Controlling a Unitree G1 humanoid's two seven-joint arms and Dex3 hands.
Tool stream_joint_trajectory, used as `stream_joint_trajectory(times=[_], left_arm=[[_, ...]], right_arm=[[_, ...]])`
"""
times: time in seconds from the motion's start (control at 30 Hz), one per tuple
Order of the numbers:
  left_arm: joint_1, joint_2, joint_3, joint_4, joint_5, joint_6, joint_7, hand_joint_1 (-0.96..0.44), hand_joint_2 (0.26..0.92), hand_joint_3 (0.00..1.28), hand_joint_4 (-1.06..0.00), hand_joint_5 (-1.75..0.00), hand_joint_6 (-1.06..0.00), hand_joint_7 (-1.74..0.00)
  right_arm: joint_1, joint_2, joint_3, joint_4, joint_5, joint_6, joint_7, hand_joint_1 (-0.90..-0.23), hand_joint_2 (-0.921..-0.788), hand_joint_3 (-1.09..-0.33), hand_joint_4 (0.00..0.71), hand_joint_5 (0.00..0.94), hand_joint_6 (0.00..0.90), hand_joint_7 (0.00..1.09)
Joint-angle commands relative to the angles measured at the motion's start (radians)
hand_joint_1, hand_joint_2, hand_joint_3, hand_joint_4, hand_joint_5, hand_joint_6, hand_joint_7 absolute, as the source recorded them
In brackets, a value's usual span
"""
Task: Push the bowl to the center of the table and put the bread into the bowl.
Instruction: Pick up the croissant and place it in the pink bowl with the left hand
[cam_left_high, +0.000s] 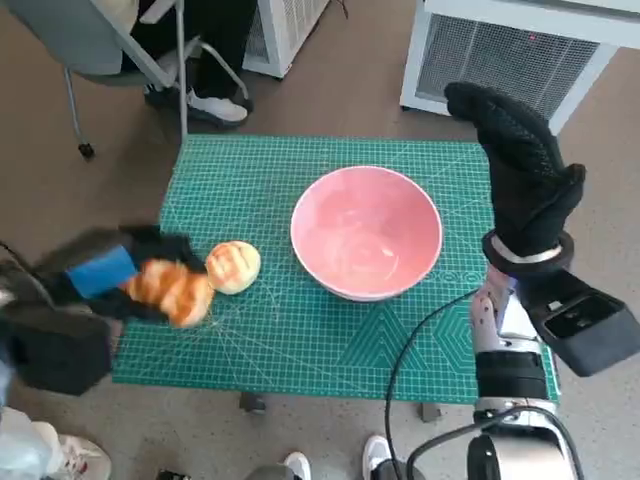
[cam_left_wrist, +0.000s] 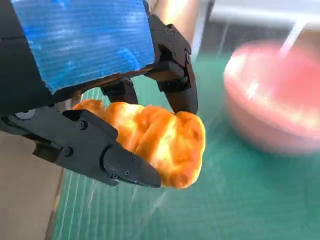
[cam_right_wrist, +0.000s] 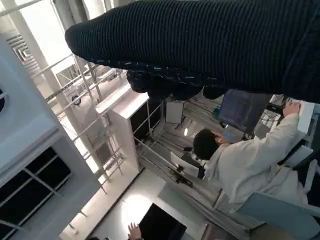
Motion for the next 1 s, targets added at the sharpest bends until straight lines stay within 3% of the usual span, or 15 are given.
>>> stream_joint_trajectory(times=[0.03, 0.2, 0.3, 0.63, 1.0], left_arm=[[-0.115, -0.02, -0.004, -0.055, -0.037, 0.027, 0.005, 0.0, 0.92, 0.14, -0.54, -1.22, -0.61, -1.28], [-0.241, -0.09, -0.06, -0.048, -0.017, 0.016, 0.034, 0.0, 0.92, 0.13, -0.55, -1.23, -0.63, -1.25], [-0.341, -0.168, -0.127, 0.015, 0.027, -0.047, 0.072, 0.0, 0.92, 0.12, -0.56, -1.22, -0.63, -1.25], [-0.611, -0.365, -0.321, 0.42, 0.235, -0.299, 0.201, 0.0, 0.92, 0.1, -0.59, -1.16, -0.64, -1.26], [-0.756, -0.534, -0.444, 0.761, 0.398, -0.265, 0.317, 0.0, 0.92, 0.1, -0.6, -1.16, -0.65, -1.24]], right_arm=[[0.028, -0.001, -0.004, -0.001, 0.009, 0.013, 0.005, -0.58, -0.921, -0.823, 0.0, 0.441, -0.001, 0.62], [0.028, 0.0, -0.006, -0.001, 0.009, 0.01, 0.004, -0.586, -0.921, -0.82, -0.001, 0.437, -0.001, 0.62], [0.025, 0.001, -0.008, 0.002, 0.008, 0.006, 0.002, -0.588, -0.921, -0.819, -0.001, 0.435, -0.001, 0.62], [0.02, 0.009, -0.008, 0.016, 0.011, -0.005, 0.011, -0.578, -0.921, -0.816, -0.001, 0.436, -0.001, 0.62], [0.03, 0.007, -0.005, 0.002, 0.028, -0.004, 0.031, -0.578, -0.921, -0.811, -0.001, 0.438, -0.001, 0.62]])
